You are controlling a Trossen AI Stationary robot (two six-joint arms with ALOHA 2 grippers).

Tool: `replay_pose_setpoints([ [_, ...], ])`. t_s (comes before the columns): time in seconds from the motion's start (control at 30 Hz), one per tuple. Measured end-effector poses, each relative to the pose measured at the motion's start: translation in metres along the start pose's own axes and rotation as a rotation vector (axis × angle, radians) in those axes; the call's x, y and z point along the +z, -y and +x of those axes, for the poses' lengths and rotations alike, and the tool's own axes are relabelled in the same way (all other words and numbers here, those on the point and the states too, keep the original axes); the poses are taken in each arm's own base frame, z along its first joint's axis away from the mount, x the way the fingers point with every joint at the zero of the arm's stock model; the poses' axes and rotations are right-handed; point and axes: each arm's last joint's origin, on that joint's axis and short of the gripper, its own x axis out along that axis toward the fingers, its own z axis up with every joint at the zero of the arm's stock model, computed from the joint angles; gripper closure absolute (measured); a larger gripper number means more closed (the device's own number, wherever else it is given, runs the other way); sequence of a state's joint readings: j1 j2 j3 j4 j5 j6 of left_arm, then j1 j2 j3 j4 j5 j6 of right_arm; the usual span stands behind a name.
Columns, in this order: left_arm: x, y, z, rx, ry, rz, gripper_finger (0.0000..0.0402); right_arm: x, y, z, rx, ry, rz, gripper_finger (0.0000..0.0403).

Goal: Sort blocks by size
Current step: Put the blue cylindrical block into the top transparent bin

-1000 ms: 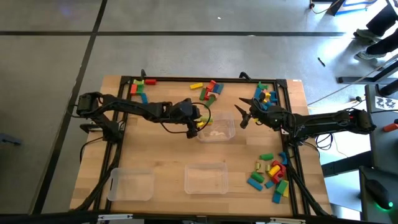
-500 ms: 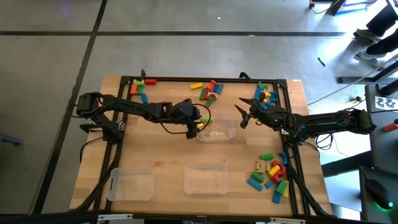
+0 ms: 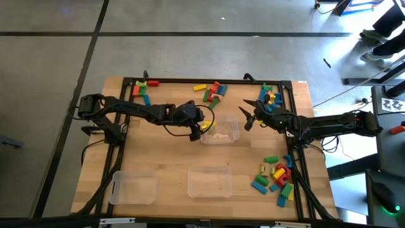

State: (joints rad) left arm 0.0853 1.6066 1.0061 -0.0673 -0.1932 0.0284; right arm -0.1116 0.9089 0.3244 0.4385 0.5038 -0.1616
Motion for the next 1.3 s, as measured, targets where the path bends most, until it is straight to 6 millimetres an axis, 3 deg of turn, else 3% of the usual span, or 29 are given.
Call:
replay_pose_setpoints([
  [0.13,0.000,-0.001,-0.004,0.000,-0.010,0.003,0.0152,0.000,0.000,0.000,0.000,-0.002,-0.002,0.0217],
  [0.37,0.007,-0.008,-0.038,0.013,-0.011,-0.032,0.0151,-0.001,0.000,0.000,0.002,-0.011,-0.006,0.0217],
  [0.67,-0.001,-0.024,-0.077,0.234,-0.123,-0.093,0.0151,-0.001,0.000,0.000,0.002,-0.012,-0.007,0.0217],
  [1.0,-0.025,-0.054,-0.084,0.470,-0.319,-0.265,0.0151,-0.001,0.000,0.000,0.001,-0.013,0.008,0.0217],
  [1.3,-0.041,-0.086,-0.091,0.743,-0.390,-0.435,0.0151,-0.001,0.000,0.000,0.002,-0.013,0.018,0.0217],
])
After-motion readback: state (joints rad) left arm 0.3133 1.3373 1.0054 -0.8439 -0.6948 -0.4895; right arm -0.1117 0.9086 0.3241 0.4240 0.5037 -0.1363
